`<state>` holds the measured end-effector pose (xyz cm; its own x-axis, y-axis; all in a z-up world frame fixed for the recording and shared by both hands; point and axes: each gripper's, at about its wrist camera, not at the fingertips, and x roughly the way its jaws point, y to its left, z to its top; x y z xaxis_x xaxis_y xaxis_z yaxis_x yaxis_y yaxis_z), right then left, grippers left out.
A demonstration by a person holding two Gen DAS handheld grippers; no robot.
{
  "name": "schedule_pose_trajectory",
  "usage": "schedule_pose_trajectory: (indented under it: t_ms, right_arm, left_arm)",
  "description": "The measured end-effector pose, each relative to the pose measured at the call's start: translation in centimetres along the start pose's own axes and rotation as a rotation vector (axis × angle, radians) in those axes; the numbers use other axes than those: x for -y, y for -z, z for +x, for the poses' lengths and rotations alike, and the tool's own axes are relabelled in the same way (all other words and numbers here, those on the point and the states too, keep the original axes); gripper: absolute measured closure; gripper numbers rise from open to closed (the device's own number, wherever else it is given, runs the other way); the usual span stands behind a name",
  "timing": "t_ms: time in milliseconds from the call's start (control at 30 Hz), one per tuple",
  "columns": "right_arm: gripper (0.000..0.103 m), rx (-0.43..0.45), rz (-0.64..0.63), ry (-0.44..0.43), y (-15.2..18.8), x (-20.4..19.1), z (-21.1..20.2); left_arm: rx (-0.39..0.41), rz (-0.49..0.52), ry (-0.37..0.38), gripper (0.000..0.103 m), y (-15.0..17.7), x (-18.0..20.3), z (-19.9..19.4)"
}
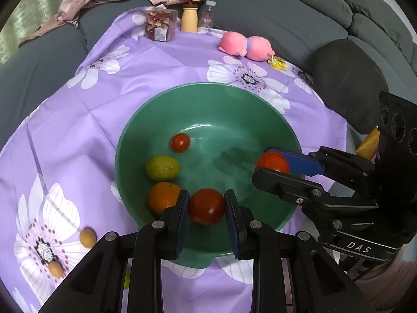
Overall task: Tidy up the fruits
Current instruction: 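Carry the red tomato with the right gripper into the green bowl and release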
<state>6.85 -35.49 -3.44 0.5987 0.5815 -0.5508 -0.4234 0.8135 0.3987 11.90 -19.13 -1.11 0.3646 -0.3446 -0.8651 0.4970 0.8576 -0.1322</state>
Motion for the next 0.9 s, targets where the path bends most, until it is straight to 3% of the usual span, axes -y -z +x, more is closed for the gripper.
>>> schedule_pose_trajectory:
  t_ms: [900]
  right_arm:
    - [0.071,-0.001,0.007,-0.022,0.3,0.2,0.3]
  left_arm:
    - [-0.029,0.000,-0.019,0.075,-0.1,0.5,1.1]
